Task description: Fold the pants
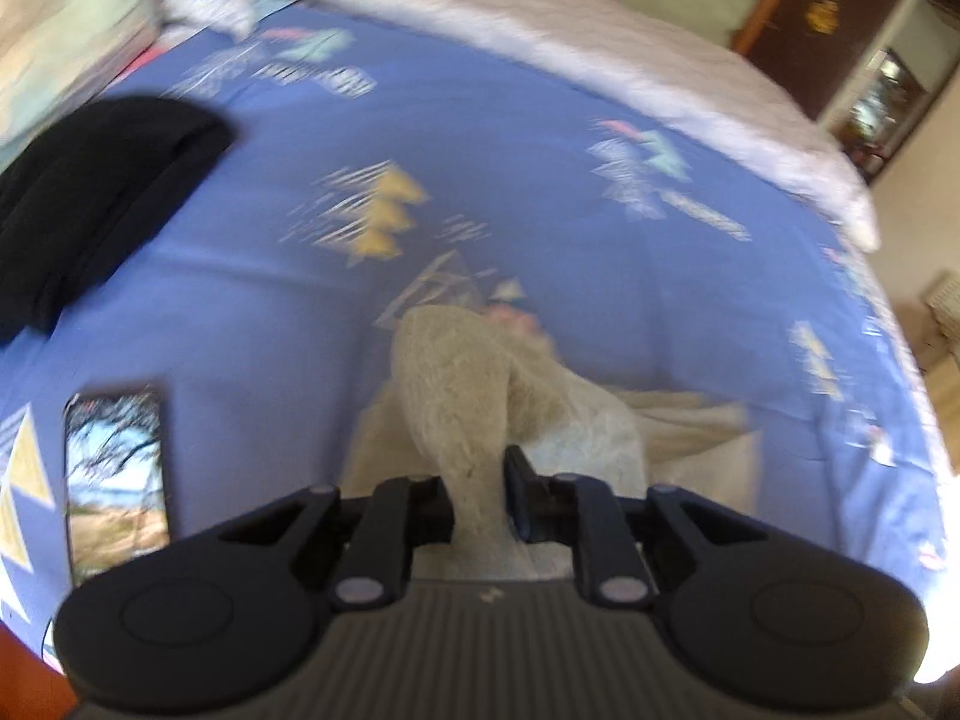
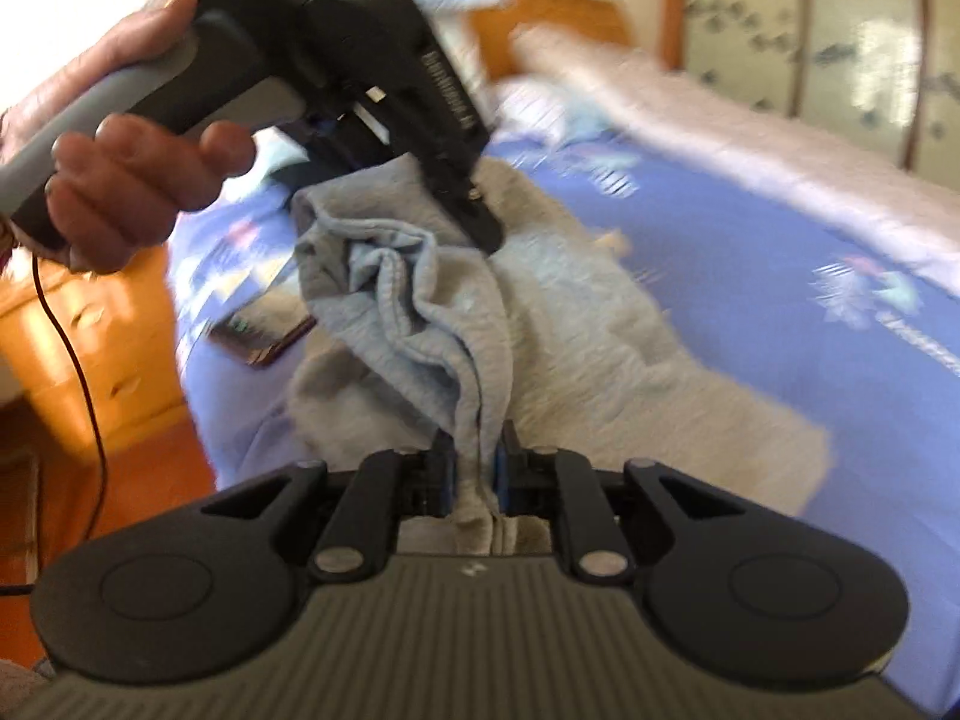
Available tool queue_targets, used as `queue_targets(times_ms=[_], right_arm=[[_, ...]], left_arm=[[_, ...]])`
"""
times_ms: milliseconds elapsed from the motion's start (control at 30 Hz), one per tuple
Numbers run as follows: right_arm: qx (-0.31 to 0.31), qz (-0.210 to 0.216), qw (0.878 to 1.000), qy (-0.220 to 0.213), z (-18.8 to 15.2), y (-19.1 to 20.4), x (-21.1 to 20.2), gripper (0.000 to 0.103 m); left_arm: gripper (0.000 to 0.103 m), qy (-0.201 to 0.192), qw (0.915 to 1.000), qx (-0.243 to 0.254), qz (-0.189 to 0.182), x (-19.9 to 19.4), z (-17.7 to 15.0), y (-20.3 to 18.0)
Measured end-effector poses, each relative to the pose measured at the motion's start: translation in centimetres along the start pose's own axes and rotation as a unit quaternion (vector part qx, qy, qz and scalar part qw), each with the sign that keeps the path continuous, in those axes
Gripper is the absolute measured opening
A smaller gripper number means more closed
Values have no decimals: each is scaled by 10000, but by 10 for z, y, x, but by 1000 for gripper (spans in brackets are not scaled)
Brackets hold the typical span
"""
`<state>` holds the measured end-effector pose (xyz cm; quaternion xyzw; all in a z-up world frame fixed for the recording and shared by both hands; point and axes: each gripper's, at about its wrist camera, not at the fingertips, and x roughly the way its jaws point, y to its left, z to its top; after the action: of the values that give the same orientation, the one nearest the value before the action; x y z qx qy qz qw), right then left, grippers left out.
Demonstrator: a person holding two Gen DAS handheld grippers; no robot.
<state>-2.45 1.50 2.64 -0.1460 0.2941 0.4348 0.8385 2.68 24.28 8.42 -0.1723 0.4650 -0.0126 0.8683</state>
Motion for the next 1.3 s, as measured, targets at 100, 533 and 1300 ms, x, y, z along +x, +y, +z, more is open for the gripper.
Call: queue_targets(times_ms=[100,533,1300], right_arm=[[-110,284,9980,561,-11,10,30,42],[1021,-290,9937,-366,4,-55,-46,50],[3263,-1402,9348,-29,-37,-138,-14,39]], left_arm=[[58,281,9982,-248,475,37,-15,30],[80,-861,9957,-303,154,-10,0,43],[43,-1086,9940,-57,70,22,-18,17]])
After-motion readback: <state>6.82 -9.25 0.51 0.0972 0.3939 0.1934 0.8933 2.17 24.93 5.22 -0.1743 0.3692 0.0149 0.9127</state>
